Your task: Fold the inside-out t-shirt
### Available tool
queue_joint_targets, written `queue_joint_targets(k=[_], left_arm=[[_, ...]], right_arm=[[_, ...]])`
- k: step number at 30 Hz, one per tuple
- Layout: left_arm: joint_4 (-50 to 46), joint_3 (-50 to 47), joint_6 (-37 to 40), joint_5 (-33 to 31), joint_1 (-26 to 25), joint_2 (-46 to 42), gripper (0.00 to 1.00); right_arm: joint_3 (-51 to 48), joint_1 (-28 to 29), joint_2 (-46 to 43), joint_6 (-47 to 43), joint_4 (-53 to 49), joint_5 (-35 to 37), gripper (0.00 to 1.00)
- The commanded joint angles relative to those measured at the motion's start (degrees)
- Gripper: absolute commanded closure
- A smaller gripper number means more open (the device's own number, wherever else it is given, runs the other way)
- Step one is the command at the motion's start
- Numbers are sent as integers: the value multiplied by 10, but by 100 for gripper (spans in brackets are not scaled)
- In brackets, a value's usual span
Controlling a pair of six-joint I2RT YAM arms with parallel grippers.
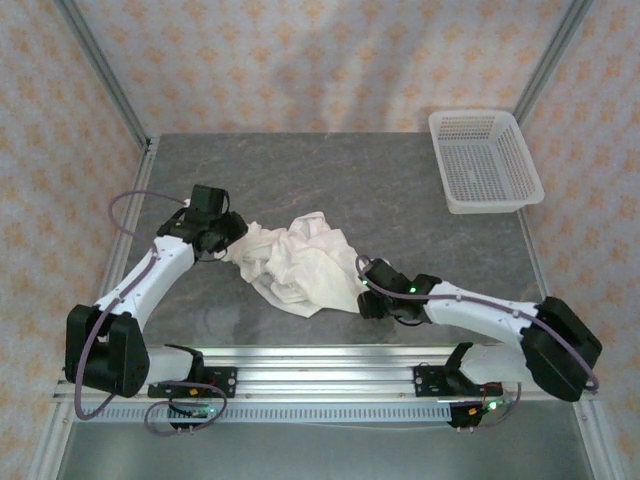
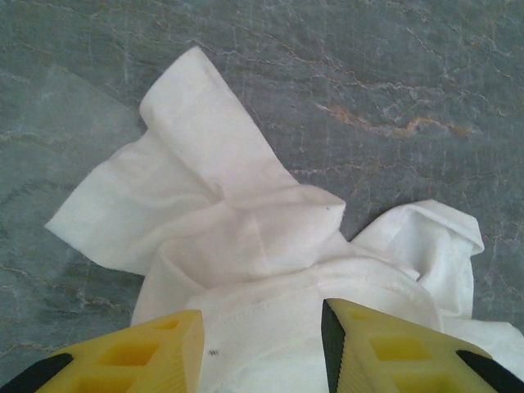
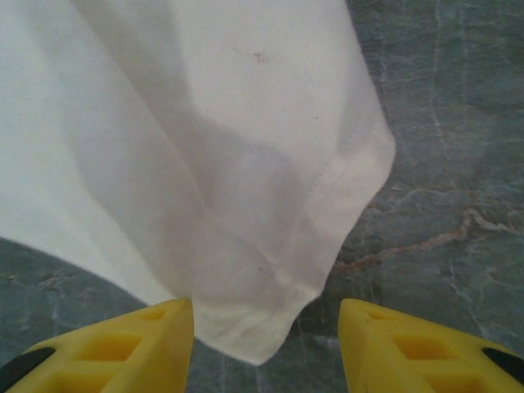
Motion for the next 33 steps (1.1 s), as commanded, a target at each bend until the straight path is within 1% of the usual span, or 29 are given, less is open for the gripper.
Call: queue_joint_targets(k=[1, 3, 8, 9, 10, 12, 13, 16, 17, 20, 21, 23, 25, 28, 30, 32, 33], left_arm=[[-7, 1, 11, -1, -6, 4, 57], [-5, 1, 11, -2, -7, 7, 57], [-6, 6, 15, 3, -11, 12, 57], [-6, 4, 17, 2, -11, 11, 57], [-6, 2, 18, 2, -12, 9, 57], [-9, 1, 19, -2, -12, 5, 57], [-12, 1, 20, -3, -12, 3, 57], [-30, 8, 29, -5, -12, -8, 57], [-41, 14, 34, -4, -12, -13, 57], [-74, 29, 55, 5, -13, -47, 57], [-83, 29, 63, 15, -13, -66, 57], [-77, 18, 73, 41, -20, -114, 57], [-47, -13, 70, 64, -42, -178, 57], [1, -66, 51, 55, -94, -258, 55], [22, -103, 43, 17, -151, -302, 56], [46, -135, 38, -17, -213, -319, 59], [66, -151, 37, -24, -247, -315, 60]], right_arm=[[15, 0, 29, -25, 36, 5, 49], [17, -2, 52, -38, 59, -11, 50], [33, -4, 113, -45, 69, -27, 51], [36, -5, 123, -47, 70, -32, 54], [39, -4, 130, -47, 70, -37, 61], [44, -4, 134, -43, 69, -40, 79], [46, -5, 129, -44, 67, -43, 83], [62, -4, 81, -42, 48, -46, 98], [75, -5, 53, -43, 35, -45, 100], [130, -4, -31, -41, -8, -40, 100], [153, -5, -65, -33, -18, -31, 100], [191, -5, -100, 5, -22, -4, 100], [227, -5, -115, 39, -1, 1, 100], [276, -5, -99, 79, 33, 9, 100], [323, -5, -70, 109, 38, 30, 100], [377, -6, -39, 135, 20, 54, 100], [407, -5, -16, 152, 5, 70, 100]])
